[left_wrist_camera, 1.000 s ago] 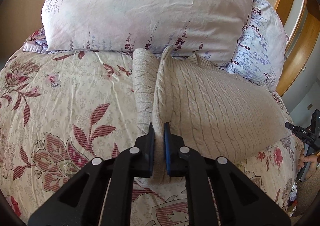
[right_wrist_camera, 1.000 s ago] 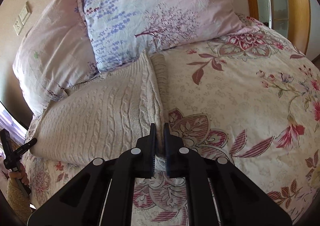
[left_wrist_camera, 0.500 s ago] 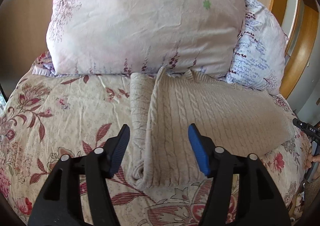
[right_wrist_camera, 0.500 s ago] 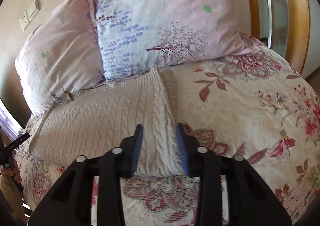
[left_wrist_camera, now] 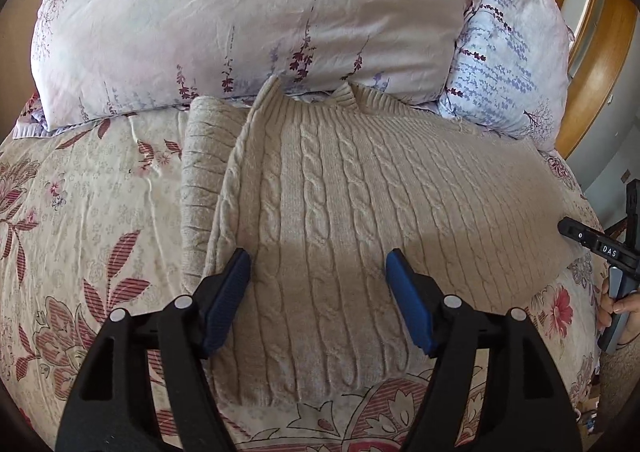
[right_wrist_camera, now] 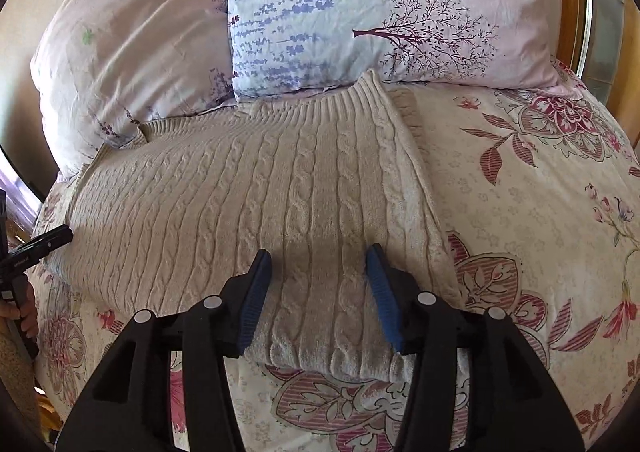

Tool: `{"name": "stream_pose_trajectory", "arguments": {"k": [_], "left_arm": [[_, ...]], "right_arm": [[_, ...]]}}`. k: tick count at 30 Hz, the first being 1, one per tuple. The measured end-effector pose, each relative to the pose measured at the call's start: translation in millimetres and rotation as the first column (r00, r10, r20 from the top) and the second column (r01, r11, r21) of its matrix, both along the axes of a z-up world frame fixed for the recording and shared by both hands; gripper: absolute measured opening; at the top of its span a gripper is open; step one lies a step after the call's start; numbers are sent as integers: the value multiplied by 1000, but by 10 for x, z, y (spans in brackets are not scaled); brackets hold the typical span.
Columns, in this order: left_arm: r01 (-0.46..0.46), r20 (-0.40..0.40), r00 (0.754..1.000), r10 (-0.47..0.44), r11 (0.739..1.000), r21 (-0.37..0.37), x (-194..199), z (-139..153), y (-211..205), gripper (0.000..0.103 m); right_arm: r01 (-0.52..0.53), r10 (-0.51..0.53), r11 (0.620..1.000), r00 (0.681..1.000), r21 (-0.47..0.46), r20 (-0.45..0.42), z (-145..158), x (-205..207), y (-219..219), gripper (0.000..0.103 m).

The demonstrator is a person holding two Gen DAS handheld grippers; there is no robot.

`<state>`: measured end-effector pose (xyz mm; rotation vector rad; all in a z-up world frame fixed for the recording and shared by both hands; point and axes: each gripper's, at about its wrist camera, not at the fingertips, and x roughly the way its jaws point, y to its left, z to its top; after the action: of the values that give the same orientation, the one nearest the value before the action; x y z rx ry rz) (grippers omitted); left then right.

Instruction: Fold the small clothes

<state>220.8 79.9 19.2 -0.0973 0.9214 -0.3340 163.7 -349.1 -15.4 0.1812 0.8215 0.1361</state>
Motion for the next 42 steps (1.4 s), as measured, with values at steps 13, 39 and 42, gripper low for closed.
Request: {"name": "stream_pose_trajectory", "arguments": {"k": [13,39,42], "left_arm": [[-156,-35,988,152,963,-220,56,132,633,81],[-250,-254,957,143,852,-460,640,-295,552,22],[-241,-218,965,148,832,-500,593,-116,442,20]], "right_arm": [[-38,41,995,999,94,-34,58,-91,42,85],[-69,45,929,996,363,74,76,-292,-263,85],[-74,44,928,995,364,92,112,-328,-286,85]]}}
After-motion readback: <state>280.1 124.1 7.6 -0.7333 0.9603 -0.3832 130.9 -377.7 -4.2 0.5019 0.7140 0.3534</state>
